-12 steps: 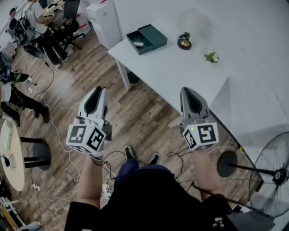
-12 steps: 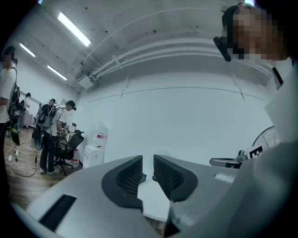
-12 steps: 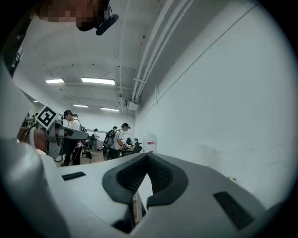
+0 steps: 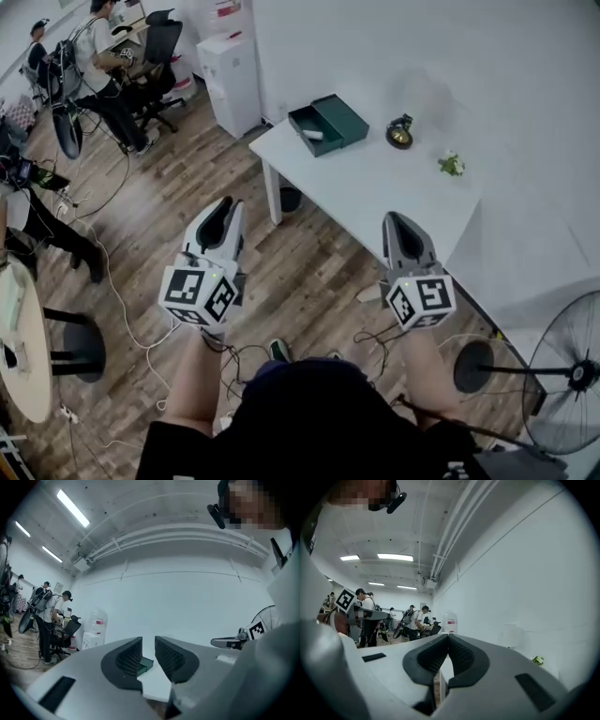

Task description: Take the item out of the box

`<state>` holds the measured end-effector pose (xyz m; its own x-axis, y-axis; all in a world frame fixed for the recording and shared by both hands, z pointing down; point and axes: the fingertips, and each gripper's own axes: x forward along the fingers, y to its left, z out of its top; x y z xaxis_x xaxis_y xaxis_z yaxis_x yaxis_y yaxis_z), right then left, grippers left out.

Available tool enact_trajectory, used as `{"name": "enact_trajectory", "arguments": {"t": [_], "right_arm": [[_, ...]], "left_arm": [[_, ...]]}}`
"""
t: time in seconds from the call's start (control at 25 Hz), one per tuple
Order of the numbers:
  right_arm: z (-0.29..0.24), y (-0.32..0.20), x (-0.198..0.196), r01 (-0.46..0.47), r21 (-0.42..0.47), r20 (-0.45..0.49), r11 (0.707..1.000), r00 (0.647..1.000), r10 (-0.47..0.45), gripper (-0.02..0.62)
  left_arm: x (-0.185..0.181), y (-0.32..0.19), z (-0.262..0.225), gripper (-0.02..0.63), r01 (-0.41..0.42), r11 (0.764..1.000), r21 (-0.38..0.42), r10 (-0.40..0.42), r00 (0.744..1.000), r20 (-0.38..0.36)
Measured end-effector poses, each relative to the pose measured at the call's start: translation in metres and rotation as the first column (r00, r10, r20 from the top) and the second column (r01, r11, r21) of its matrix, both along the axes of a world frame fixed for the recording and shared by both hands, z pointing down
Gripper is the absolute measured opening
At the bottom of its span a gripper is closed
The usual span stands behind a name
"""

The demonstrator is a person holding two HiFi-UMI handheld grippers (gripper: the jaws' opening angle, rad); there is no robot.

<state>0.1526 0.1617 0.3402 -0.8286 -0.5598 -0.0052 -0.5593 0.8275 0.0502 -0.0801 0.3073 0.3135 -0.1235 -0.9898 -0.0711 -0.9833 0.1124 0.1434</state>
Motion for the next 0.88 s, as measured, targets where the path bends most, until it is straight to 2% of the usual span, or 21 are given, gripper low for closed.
{"name": "enact_trajectory", "arguments": {"t": [0.04,0.08,0.12,0.16,0.24,0.44,0.6,0.88], "right_arm": [[-0.001,0.000,-0.007,-0.024,0.000,-0.003,1.000,1.000,0.024,0.006],[-0.001,0.000,-0.015,-0.043,-0.004,-0.006,0.999,0.999,0.043,0.010],[-0.001,0.000,-0.021,-0.055,-0.010,-0.009,0.998,0.998,0.054,0.093],[0.000,0.000,-0.027,-0.060,-0.016,-0.012,0.998,0.998,0.060,0.171],[0.000,-0.004,-0.038,-0.068,-0.013,-0.018,0.998,0.998,0.068,0.209],[0.013,-0.016,-0.064,-0.063,-0.022,-0.039,0.998,0.997,0.062,0.206],[0.024,-0.048,-0.093,-0.034,-0.044,-0.041,0.998,0.999,0.032,0.198],[0.047,-0.141,-0.138,0.036,-0.117,0.008,0.993,0.999,-0.035,0.196]], "left_arm": [[-0.009,0.002,0.001,0.083,-0.017,1.000,0.000,0.017,1.000,-0.004],[-0.018,0.003,0.003,0.124,-0.033,0.999,-0.003,0.033,0.999,-0.006],[-0.026,0.005,0.006,0.191,-0.045,0.999,-0.007,0.045,0.999,-0.003],[-0.033,0.005,0.008,0.232,-0.055,0.998,-0.013,0.055,0.998,0.002],[-0.044,0.003,0.012,0.252,-0.072,0.997,-0.023,0.072,0.997,0.009],[-0.068,-0.010,0.030,0.253,-0.095,0.995,-0.035,0.094,0.995,-0.033],[-0.092,-0.036,0.041,0.253,-0.080,0.996,-0.051,0.077,0.995,-0.059],[-0.121,-0.115,0.049,0.253,-0.013,0.992,-0.126,0.013,1.000,-0.001]]}}
